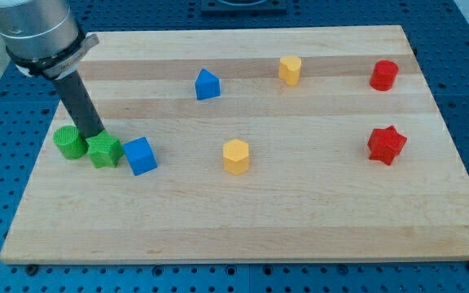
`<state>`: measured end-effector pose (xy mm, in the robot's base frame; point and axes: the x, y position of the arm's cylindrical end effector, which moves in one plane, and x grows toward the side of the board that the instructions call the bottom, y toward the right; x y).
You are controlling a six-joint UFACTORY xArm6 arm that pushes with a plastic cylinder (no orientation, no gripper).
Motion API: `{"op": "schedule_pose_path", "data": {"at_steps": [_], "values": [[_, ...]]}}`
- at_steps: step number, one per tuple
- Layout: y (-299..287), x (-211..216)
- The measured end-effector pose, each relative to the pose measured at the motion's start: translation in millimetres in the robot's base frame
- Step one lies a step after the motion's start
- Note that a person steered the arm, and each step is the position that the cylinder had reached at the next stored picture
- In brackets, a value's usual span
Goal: Nudge the green circle down a bit
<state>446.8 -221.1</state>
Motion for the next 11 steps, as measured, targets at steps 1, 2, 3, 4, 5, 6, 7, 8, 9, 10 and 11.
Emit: {"op": "schedule_pose_path", "data": {"at_steps": [1, 2, 3, 4, 5, 6, 7, 8, 9, 10, 11], "values": [[0.0, 6.7], [0.0, 16.1], [0.0, 15.8], [-5.5, -31.3], [-9.6, -43.2], [-44.7, -43.2], [-46.1, -43.2], [-46.2, -37.4], [-46.2, -19.4], [-46.2, -19.4], [-45.0, -11.3]]}}
